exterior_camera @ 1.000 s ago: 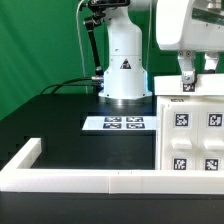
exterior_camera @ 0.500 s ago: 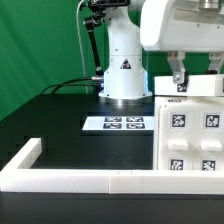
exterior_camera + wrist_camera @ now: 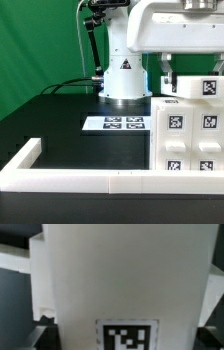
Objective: Assemble cabinet
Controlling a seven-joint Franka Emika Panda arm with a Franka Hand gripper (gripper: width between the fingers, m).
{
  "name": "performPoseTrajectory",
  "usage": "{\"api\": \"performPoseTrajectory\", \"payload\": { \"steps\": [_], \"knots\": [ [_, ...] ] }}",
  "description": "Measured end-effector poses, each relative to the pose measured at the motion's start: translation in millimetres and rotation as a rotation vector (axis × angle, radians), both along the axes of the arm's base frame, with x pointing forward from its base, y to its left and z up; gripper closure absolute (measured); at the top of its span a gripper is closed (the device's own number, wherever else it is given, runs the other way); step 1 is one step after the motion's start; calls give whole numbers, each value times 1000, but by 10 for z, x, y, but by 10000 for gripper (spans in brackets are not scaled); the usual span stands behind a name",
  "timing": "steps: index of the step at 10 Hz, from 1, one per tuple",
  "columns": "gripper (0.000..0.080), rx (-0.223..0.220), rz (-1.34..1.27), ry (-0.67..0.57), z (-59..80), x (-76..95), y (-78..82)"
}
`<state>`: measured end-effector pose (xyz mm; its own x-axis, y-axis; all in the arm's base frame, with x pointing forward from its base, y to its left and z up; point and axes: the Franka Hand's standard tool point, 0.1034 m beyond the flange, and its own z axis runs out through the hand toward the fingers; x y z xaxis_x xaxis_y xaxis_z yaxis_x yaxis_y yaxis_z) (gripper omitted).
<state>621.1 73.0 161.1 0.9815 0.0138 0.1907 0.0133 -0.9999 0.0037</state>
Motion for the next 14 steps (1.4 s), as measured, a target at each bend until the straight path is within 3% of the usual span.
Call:
{"api": "performPoseTrajectory", "payload": {
  "steps": [6, 14],
  "knots": [
    [239, 120, -601, 1, 0, -17, 93],
    [239, 222, -1058, 3, -6, -5, 64]
  ]
}}
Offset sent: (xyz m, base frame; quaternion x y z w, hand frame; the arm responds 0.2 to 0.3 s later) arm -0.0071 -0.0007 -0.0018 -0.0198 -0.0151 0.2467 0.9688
